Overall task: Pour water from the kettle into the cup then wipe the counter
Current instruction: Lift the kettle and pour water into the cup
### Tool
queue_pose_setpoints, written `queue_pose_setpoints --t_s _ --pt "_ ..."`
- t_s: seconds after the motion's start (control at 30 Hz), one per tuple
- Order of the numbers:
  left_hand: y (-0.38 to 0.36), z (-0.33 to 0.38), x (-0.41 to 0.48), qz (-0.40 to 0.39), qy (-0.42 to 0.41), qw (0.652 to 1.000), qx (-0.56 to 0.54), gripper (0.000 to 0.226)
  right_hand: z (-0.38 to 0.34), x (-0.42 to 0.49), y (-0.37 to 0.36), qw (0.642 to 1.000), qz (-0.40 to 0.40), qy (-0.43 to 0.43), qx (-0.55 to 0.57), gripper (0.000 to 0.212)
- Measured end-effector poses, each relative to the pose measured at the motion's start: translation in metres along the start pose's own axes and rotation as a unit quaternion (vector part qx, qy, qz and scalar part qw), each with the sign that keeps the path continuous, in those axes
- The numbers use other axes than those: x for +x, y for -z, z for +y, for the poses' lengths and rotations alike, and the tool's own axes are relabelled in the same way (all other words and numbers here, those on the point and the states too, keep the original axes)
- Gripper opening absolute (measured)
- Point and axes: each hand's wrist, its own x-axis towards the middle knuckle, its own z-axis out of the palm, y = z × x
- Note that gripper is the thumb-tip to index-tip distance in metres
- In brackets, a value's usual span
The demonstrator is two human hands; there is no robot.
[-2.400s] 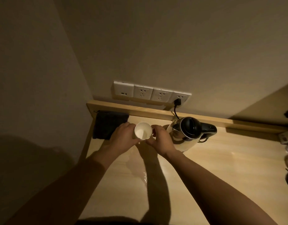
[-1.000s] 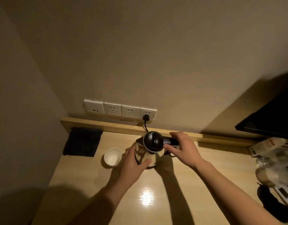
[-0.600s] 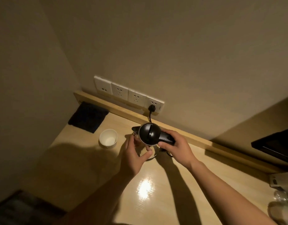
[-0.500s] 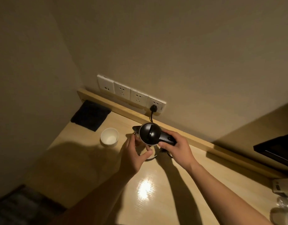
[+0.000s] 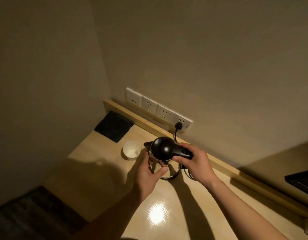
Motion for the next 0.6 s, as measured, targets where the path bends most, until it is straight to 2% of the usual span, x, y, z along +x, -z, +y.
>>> queue_pose_setpoints --t_s 0.13,0.4,0.6 --pt "0.01 0.006 -0.005 0.001 0.015 0.999 -0.05 0.071 -0.017 0.006 -0.005 0.999 -0.014 0.011 -0.026 0.045" --pt "0.019 0.008 -0.006 -0.022 0.032 0.996 -0.081 0.067 -0.036 0.016 -0.014 0.996 -0.044 0.019 -0.081 0.042" --pt "0.02 0.004 -0.001 -0.037 0.053 0.994 -0.084 0.052 -0.045 0.022 -0.019 0.993 -0.046 0.012 -0.112 0.044"
